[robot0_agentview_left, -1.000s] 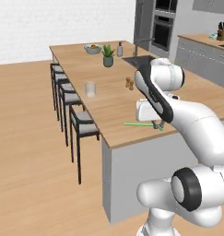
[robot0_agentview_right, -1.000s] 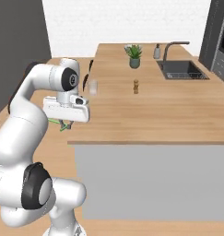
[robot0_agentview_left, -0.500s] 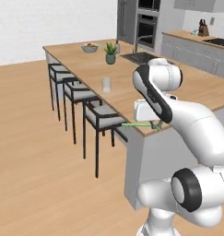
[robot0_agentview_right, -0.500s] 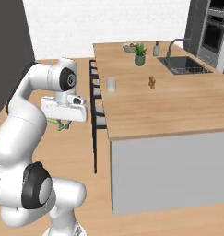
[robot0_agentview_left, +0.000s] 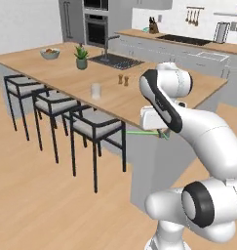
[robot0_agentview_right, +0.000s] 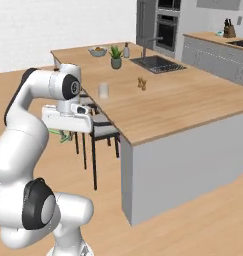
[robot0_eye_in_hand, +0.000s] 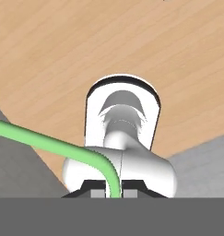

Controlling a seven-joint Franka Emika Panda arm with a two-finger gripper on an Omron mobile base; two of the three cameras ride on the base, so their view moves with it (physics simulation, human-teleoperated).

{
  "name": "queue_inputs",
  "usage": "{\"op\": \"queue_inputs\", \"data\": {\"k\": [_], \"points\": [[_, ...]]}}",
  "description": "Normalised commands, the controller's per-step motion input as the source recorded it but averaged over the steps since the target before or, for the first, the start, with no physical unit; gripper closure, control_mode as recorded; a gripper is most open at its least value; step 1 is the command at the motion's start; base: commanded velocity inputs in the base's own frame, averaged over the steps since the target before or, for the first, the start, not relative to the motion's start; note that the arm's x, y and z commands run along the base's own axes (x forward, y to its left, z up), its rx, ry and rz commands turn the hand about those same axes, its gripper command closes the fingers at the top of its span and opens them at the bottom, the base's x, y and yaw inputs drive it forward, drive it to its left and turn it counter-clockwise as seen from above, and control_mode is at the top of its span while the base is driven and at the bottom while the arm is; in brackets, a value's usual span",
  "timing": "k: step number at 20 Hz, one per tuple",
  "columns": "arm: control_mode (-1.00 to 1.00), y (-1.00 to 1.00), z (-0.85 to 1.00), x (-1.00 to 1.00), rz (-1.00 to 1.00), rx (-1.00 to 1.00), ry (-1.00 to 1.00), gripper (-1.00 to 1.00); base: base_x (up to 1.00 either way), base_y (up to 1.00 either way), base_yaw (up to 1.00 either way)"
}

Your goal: Take a straw from the drawer in front and place it inside the glass cup on the dining counter.

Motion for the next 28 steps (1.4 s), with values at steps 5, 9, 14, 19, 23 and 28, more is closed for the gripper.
{"op": "queue_inputs", "data": {"k": [5, 9, 14, 19, 23, 28], "points": [[1.00, 0.00, 0.00, 0.00, 0.00, 0.00, 0.00, 1.00, 0.27, 1.00, -0.52], [1.00, 0.00, 0.00, 0.00, 0.00, 0.00, 0.00, 1.00, 0.30, 1.00, -0.49], [1.00, 0.00, 0.00, 0.00, 0.00, 0.00, 0.00, 1.00, 0.31, 1.00, -0.44], [1.00, 0.00, 0.00, 0.00, 0.00, 0.00, 0.00, 1.00, 0.19, 1.00, -0.43], [1.00, 0.00, 0.00, 0.00, 0.00, 0.00, 0.00, 1.00, 0.05, 1.00, -0.41], [1.00, 0.00, 0.00, 0.00, 0.00, 0.00, 0.00, 1.00, 0.06, 1.00, -0.40]]}}
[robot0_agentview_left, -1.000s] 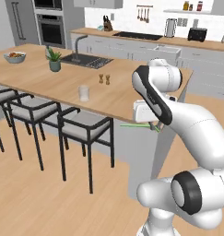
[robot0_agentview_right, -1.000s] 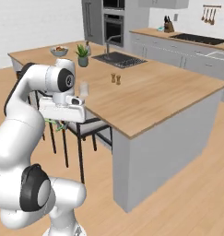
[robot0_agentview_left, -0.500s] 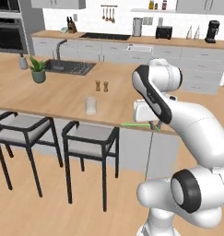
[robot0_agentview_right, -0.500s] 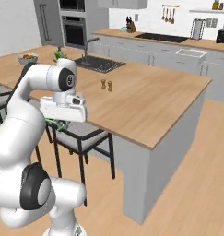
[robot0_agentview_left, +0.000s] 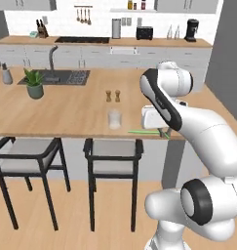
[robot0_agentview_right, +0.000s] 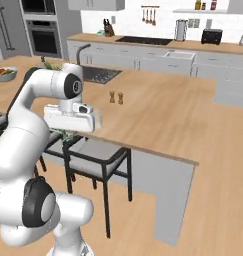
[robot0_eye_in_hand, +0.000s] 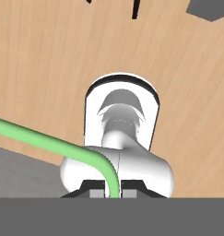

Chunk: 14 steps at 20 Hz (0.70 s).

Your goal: Take a straw from the drawer in front and place it inside the glass cup on the dining counter.

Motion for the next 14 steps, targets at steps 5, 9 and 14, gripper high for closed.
{"op": "queue_inputs", "data": {"k": [5, 9, 14], "points": [[1.00, 0.00, 0.00, 0.00, 0.00, 0.00, 0.00, 1.00, 0.22, 1.00, -0.40], [1.00, 0.00, 0.00, 0.00, 0.00, 0.00, 0.00, 1.00, 0.34, 1.00, -0.38], [1.00, 0.00, 0.00, 0.00, 0.00, 0.00, 0.00, 1.00, 0.66, 0.72, -0.32]]}}
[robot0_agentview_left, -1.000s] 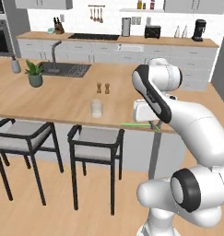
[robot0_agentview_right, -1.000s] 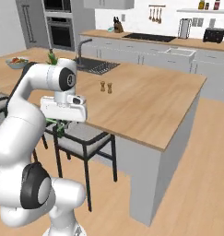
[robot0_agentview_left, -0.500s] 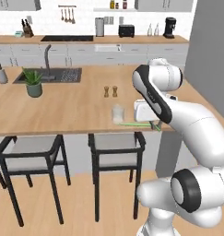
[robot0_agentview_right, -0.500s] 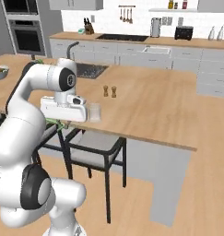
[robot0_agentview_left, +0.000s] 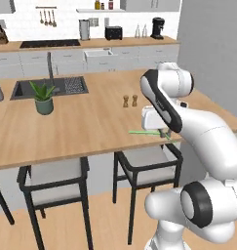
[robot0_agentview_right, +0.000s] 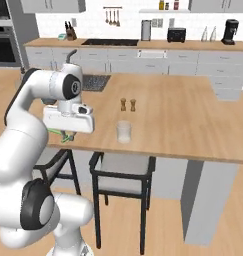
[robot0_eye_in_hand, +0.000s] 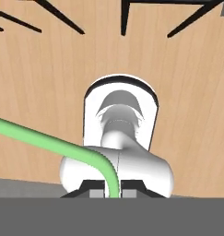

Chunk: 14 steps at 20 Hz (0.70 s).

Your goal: Take a straw from the drawer in front and place it inside the glass cup on the dining counter.

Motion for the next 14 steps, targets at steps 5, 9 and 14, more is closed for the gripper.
{"op": "queue_inputs", "data": {"k": [5, 9, 14], "points": [[1.00, 0.00, 0.00, 0.00, 0.00, 0.00, 0.00, 1.00, 0.98, 0.38, -0.23], [1.00, 0.00, 0.00, 0.00, 0.00, 0.00, 0.00, 1.00, 0.97, 0.33, -0.18], [-1.00, 0.06, 0.20, 0.19, -0.06, -0.06, -0.03, 1.00, 0.26, 0.14, -0.05]]}}
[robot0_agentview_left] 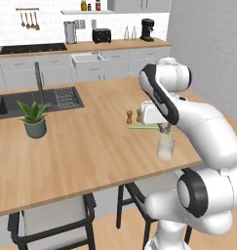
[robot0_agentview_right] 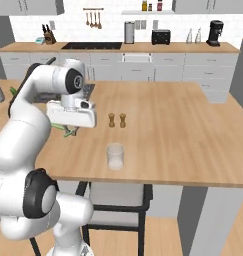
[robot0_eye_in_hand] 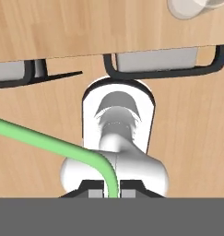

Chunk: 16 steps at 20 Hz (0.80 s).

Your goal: Take a straw from the drawer in front and place it inside the glass cup on the dining counter.

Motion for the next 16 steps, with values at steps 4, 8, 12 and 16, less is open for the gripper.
{"op": "queue_inputs", "data": {"k": [4, 8, 12, 16], "points": [[-1.00, -0.18, 0.34, 0.19, -0.04, -0.24, -0.17, 1.00, 0.00, 0.00, 0.00], [-1.00, -0.43, 0.28, 0.15, -0.03, -0.46, -0.29, 1.00, 0.00, 0.00, 0.00], [-1.00, -0.51, 0.15, 0.22, -0.05, -0.55, -0.25, 1.00, 0.00, 0.00, 0.00], [-1.00, -0.30, 0.00, 0.42, -0.03, -0.58, -0.11, 1.00, 0.00, 0.00, 0.00]]}}
